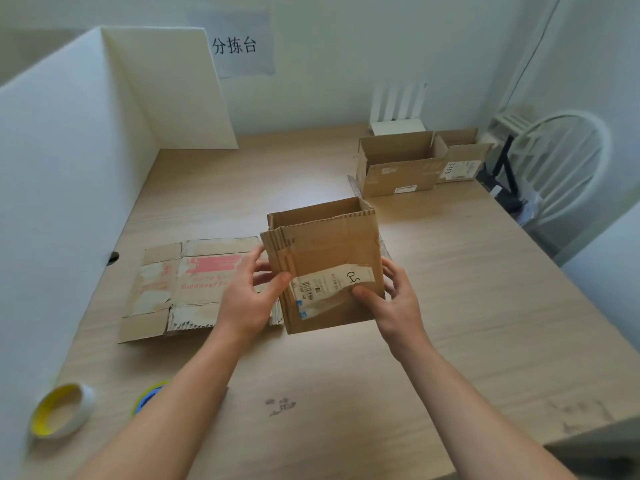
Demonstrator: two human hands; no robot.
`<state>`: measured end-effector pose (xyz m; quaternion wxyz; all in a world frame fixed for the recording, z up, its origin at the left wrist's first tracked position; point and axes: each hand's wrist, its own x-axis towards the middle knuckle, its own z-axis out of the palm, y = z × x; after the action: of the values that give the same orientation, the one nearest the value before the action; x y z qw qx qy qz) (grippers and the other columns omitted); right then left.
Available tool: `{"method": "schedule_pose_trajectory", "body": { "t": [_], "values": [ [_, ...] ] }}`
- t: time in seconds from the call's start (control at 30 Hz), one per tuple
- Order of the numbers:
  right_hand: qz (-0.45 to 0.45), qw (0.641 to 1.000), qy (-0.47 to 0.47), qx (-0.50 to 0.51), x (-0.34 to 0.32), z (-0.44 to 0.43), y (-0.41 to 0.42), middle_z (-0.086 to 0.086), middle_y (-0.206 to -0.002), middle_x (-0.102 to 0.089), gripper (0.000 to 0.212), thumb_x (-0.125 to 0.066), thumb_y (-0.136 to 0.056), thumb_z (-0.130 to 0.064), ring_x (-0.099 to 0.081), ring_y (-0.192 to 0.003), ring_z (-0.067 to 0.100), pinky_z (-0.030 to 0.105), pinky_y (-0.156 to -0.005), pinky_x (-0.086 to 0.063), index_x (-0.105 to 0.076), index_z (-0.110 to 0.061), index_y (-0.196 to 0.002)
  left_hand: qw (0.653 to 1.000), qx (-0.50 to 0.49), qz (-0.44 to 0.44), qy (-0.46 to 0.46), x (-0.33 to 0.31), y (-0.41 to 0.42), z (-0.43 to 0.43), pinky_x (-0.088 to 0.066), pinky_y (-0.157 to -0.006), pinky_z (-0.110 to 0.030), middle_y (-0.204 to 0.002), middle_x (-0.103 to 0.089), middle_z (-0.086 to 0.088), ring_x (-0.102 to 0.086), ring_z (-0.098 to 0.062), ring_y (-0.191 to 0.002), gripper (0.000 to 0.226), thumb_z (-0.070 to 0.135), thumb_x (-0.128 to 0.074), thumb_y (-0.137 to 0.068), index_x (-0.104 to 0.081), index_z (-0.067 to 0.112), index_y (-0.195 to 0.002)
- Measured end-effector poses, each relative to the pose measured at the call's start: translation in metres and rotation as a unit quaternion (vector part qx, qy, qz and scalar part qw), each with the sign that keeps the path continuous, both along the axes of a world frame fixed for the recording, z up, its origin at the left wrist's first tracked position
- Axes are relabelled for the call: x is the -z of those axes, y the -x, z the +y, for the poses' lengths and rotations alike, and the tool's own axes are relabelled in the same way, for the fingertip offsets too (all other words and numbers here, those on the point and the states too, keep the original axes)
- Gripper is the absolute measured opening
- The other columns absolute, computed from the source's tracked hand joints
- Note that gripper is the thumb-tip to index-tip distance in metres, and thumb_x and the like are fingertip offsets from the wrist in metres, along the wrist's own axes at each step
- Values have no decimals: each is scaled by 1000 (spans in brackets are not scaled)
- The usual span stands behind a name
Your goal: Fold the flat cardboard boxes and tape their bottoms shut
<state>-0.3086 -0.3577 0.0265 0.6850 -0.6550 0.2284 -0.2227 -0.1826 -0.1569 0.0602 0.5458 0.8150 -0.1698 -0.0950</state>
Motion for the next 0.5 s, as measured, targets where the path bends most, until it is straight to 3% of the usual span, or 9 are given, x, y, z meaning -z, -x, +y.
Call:
{"method": "schedule_pose_trajectory", "body": {
  "t": [0.17, 0.23, 0.33, 0.5],
  "values": [
    [-8, 998, -13, 60, -3, 0, 0, -24, -115, -64, 56, -84, -78, -18, -60, -111, 0, 21, -80, -55, -56, -45, -118, 996, 33, -56, -61, 1, -9, 3, -49, -79, -23, -120, -59, 8, -59, -7, -106, 65, 41, -69, -88, -40, 31, -146],
    [-10, 996, -10, 86, -5, -5, 0, -24, -115, -63, 54, -82, -79, -15, -61, -106, -5, 19, -78, -55, -55, -46, -115, 985, 52, -116, -116, 3, -16, 4, -52, -86, -32, -121, -59, 4, -58, -11, -107, 63, 39, -70, -88, -44, 27, -144],
    [-11, 994, -10, 113, -7, -19, 4, -23, -116, -60, 52, -81, -81, -13, -60, -100, -12, 13, -73, -54, -53, -46, -111, 953, 97, -187, -218, 2, -26, -4, -47, -100, -44, -130, -57, 2, -53, -20, -119, 59, 42, -68, -88, -49, 25, -141],
    [-9, 987, -9, 161, -9, -56, 11, -20, -117, -61, 54, -80, -82, -12, -60, -108, 1, 19, -78, -55, -53, -47, -112, 878, 182, -267, -354, -9, -35, -46, -43, -102, -37, -140, -48, 6, -47, -19, -127, 54, 50, -56, -93, -46, 29, -142]
  ]
}}
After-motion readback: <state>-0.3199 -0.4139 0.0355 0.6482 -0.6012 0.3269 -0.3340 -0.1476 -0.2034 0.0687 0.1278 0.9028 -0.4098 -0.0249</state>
